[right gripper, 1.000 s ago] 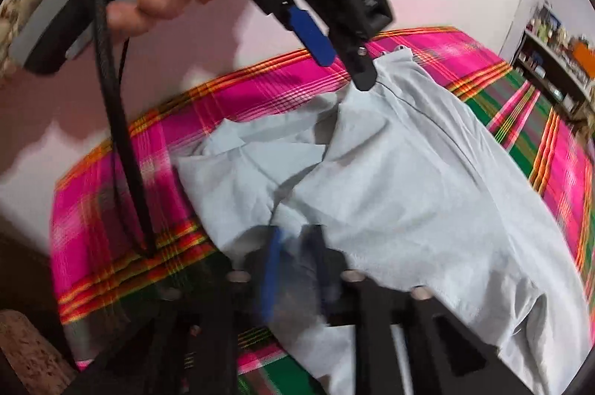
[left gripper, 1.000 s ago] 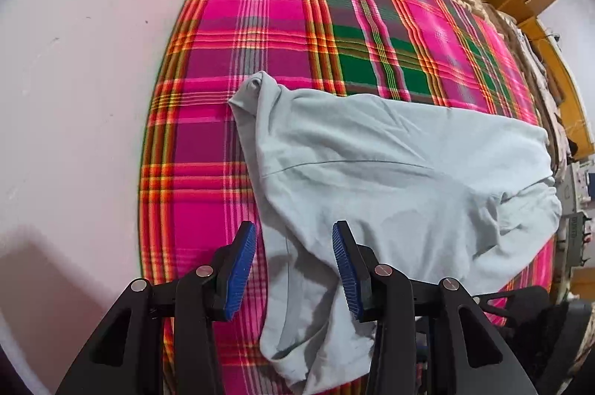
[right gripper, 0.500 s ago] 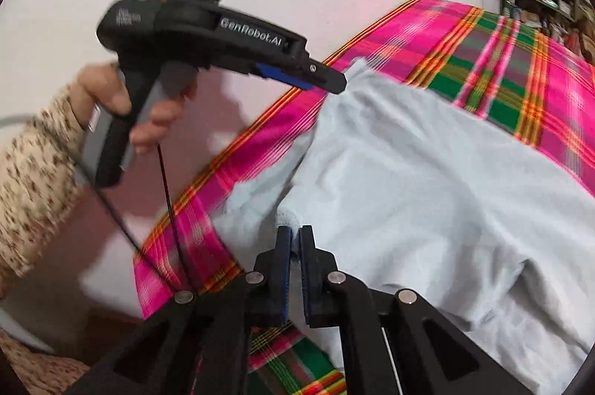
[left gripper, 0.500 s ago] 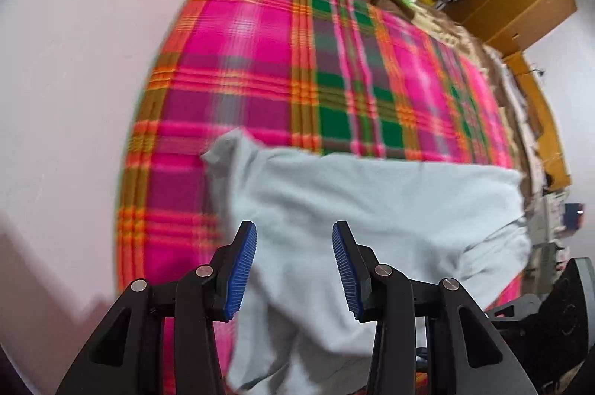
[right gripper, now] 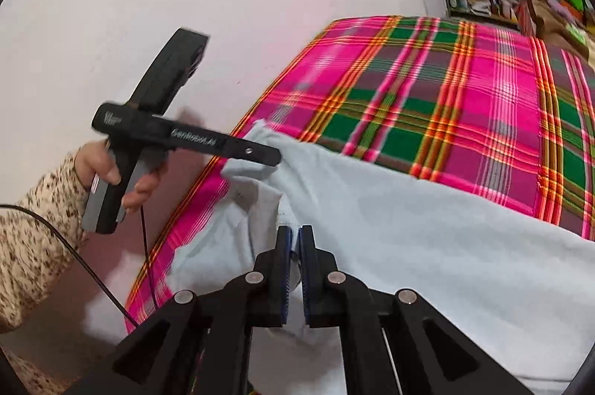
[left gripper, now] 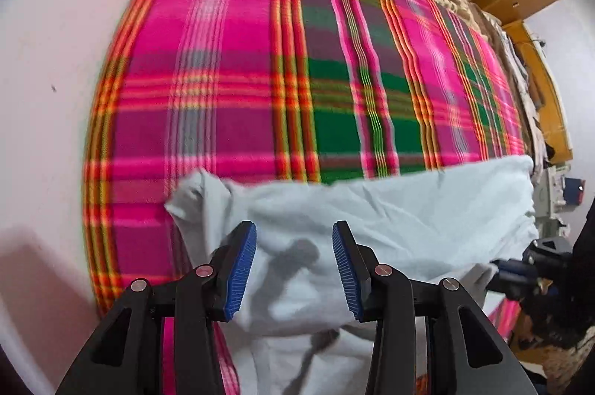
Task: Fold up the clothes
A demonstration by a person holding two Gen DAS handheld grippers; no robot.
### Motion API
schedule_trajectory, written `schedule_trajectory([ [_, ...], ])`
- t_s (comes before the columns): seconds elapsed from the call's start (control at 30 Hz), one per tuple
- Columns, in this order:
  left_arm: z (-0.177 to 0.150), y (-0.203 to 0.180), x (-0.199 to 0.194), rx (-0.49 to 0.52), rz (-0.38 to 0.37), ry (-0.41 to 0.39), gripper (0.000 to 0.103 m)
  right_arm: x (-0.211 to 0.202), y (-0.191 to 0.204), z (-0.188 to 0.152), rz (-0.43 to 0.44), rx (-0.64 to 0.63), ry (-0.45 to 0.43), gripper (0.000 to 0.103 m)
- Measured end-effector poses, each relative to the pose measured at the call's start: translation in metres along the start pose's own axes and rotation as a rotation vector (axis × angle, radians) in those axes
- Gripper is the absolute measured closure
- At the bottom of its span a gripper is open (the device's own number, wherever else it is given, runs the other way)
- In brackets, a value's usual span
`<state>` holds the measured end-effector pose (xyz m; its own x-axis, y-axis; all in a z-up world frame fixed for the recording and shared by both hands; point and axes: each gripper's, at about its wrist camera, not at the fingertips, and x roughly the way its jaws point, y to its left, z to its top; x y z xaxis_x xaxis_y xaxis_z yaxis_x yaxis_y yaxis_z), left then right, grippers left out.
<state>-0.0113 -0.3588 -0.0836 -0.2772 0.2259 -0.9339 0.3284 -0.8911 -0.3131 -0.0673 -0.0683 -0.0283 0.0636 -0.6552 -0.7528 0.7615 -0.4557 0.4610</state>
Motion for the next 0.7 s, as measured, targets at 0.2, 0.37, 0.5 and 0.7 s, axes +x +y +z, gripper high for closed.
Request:
schedule_trajectory([
  [0.2, 0.011, 0.007, 0.002, -0.022, 0.005, -0.003, 0.059, 0.005, -0.028, 0.012, -0.018, 0.053, -0.013, 0.098],
  [0.37, 0.011, 0.009, 0.005, -0.018, 0.024, -0.001, 0.059, 0.009, -0.047, 0.015, -0.03, 0.097, -0.012, 0.098],
  [0.5, 0.013, 0.011, -0.001, -0.041, 0.025, -0.037, 0.059, 0.014, -0.059, 0.015, -0.027, 0.132, 0.002, 0.098],
  [0.7, 0.008, 0.005, -0.027, -0.053, 0.048, -0.157, 0.059, 0.021, -0.072, 0.015, -0.021, 0.177, 0.01, 0.098],
])
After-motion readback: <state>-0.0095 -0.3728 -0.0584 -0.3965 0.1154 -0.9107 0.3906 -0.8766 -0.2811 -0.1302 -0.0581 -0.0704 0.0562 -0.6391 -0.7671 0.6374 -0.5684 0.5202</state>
